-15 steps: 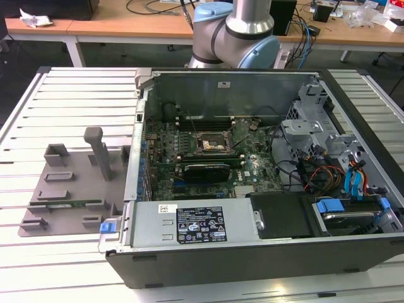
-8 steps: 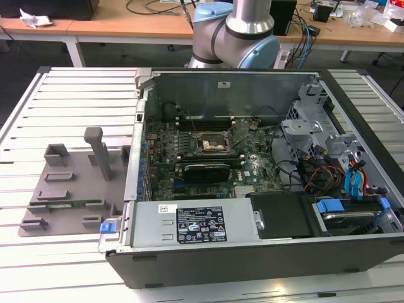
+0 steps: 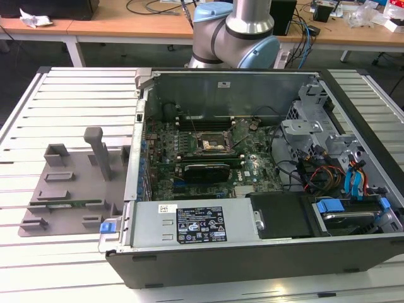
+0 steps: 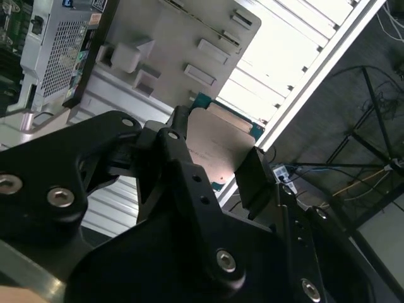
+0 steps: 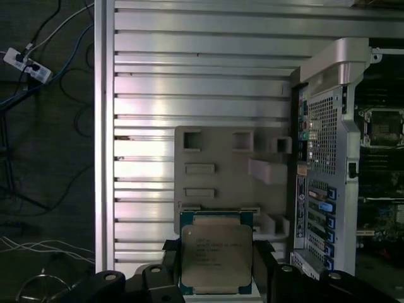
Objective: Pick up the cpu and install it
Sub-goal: 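Pick up the cpu and move it towards the insertion slot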
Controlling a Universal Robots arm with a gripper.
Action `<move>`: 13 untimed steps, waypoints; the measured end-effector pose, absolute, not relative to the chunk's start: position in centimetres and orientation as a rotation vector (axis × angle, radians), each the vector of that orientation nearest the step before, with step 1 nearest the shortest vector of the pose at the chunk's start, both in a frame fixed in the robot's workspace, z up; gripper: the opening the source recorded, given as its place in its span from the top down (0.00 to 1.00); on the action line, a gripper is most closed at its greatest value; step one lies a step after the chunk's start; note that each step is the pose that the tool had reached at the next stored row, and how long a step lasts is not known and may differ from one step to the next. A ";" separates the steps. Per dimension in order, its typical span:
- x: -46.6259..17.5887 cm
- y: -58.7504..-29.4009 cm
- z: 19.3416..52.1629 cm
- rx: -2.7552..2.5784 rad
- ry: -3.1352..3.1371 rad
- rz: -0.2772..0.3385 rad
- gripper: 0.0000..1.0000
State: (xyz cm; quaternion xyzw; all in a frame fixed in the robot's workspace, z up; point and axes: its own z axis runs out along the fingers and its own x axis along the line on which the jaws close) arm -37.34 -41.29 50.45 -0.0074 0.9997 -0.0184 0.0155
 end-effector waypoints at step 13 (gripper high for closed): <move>-34.4 -41.0 50.2 -0.023 3.114 -0.009 0.45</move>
